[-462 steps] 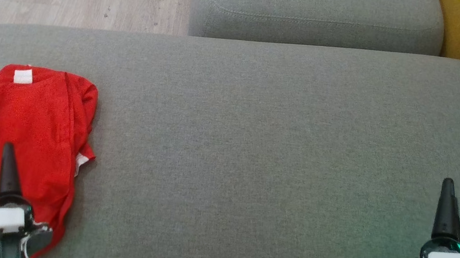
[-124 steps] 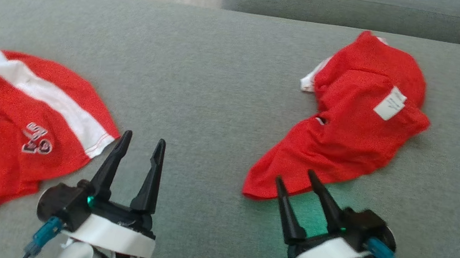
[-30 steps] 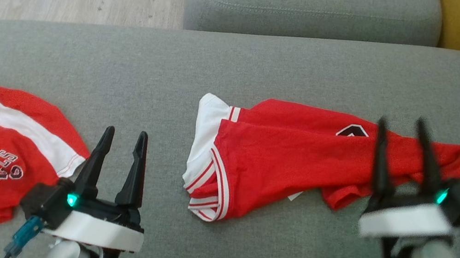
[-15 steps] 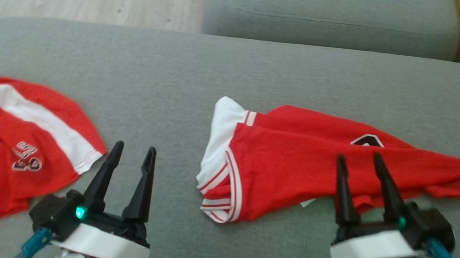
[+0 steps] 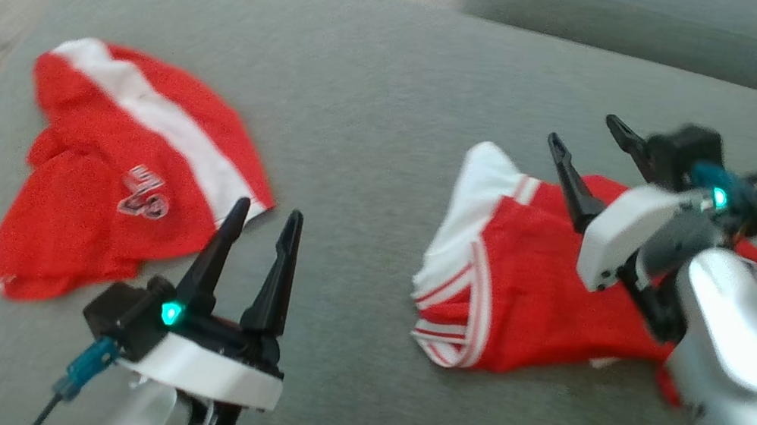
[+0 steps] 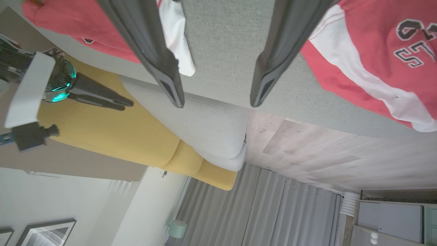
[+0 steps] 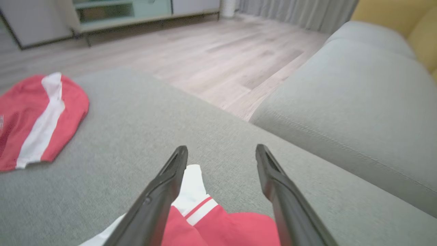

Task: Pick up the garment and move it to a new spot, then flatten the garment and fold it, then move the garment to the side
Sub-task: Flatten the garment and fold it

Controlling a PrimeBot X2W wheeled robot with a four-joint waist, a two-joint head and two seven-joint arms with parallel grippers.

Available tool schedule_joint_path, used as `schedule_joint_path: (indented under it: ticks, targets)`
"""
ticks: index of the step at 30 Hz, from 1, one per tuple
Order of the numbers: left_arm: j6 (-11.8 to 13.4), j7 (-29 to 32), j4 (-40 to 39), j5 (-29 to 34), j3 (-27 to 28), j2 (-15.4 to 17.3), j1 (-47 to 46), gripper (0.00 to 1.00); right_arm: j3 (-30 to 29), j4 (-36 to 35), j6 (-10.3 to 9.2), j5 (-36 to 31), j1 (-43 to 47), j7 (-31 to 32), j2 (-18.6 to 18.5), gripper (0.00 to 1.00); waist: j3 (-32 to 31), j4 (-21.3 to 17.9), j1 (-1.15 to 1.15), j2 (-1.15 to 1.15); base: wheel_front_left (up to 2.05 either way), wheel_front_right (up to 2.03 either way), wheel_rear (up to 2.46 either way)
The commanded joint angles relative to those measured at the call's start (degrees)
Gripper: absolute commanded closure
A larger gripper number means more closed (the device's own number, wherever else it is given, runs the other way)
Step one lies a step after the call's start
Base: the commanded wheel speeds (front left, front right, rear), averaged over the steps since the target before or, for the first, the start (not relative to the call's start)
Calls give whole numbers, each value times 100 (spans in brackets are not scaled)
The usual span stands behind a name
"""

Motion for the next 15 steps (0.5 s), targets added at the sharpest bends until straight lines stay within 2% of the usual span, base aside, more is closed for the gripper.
schedule_joint_path:
  ticks: [1,2,3,4,10,15]
  targets:
    - [-30,-29,-189,-126,111,0,-323,0,485,94,-4,213,-429,297,-204,0,365,523,-1,0,0,0,0]
    - [-25,-29,-200,-191,83,0,-364,0,594,247,-4,440,-556,482,-265,0,409,624,-1,0,0,0,0]
    - [-13,-29,-228,-294,-7,0,-438,0,938,483,-4,730,-821,845,-461,0,491,814,-1,0,0,0,0]
    - [-13,-29,-228,-294,-7,0,-438,0,938,483,-4,730,-821,845,-461,0,491,814,-1,0,0,0,0]
    - [29,-29,-445,-614,-224,0,-568,0,1811,885,-4,1727,-1342,1870,-948,0,696,1216,-1,0,0,0,0]
    - [47,-29,-561,-690,-315,0,-609,0,2460,1012,-4,2261,-1619,2496,-1316,0,818,1409,-1,0,0,0,0]
